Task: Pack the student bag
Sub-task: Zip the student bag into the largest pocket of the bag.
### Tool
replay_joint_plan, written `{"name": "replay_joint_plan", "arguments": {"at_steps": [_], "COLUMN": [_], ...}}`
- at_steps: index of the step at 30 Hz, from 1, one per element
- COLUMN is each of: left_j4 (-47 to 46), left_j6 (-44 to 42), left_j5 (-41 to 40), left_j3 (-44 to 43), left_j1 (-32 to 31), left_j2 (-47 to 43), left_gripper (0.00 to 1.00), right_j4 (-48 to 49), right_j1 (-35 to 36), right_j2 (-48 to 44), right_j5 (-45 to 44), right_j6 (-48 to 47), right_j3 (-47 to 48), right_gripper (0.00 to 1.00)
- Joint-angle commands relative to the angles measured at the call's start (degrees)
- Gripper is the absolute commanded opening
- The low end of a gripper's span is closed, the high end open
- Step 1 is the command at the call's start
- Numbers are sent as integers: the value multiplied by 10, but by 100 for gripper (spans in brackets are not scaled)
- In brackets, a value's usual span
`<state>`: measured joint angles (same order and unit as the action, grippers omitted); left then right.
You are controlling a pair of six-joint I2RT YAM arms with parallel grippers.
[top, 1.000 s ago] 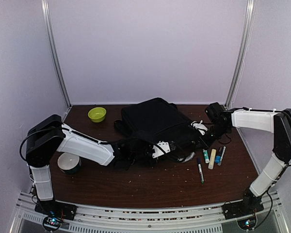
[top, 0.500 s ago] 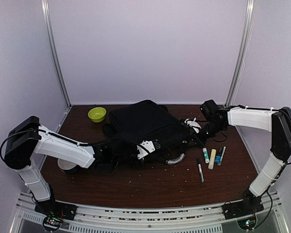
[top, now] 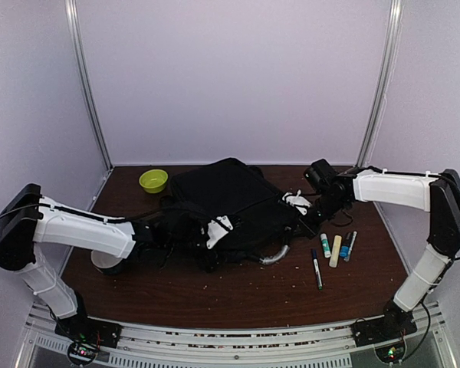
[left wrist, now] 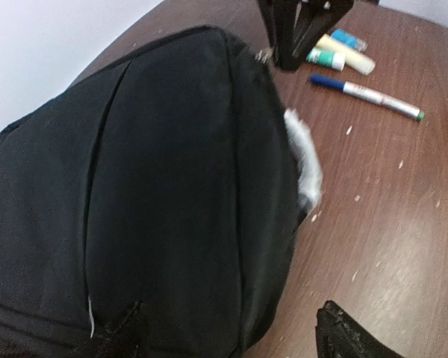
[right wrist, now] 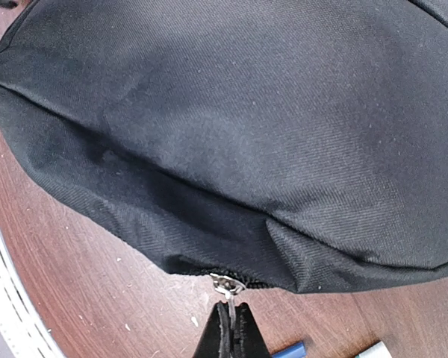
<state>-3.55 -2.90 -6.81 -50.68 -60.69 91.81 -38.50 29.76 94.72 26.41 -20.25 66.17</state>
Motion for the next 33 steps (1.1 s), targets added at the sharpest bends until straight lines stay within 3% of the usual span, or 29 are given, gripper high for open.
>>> {"name": "replay_joint_plan", "arguments": {"at_steps": [1, 7, 15, 16, 20, 21, 29, 33], "left_j4": [-85, -59, -45, -44, -40, -37, -41, -44], "left_j6": [69, 107, 135, 136, 137, 137, 125, 105], "left_j5": [81, 26, -14, -19, -39, -46, -73, -43], "left_j3": [-66, -190, -234, -234, -233, -233, -184, -148], "left_j1": [-13, -16, -16, -16, -16, -16, -16, -17], "left_j2": [58, 166, 219, 222, 221, 219, 181, 153], "left_gripper": [79, 73, 60, 55, 6, 0, 0, 0], "right_j4": [28, 41, 45, 45, 26, 23, -1, 1], "right_j1": [4, 6, 6, 6, 4, 2, -82, -119], "right_j2": [-47, -61, -69, -68, -56, -52, -10, 17], "right_j5": [24, 48, 53, 53, 51, 42, 19, 5], "right_j6": [20, 31, 24, 24, 16, 16, 27, 38], "right_j3": [-3, -3, -9, -10, -8, -10, -3, 14], "right_gripper": [0, 0, 0, 0, 0, 0, 0, 0]}}
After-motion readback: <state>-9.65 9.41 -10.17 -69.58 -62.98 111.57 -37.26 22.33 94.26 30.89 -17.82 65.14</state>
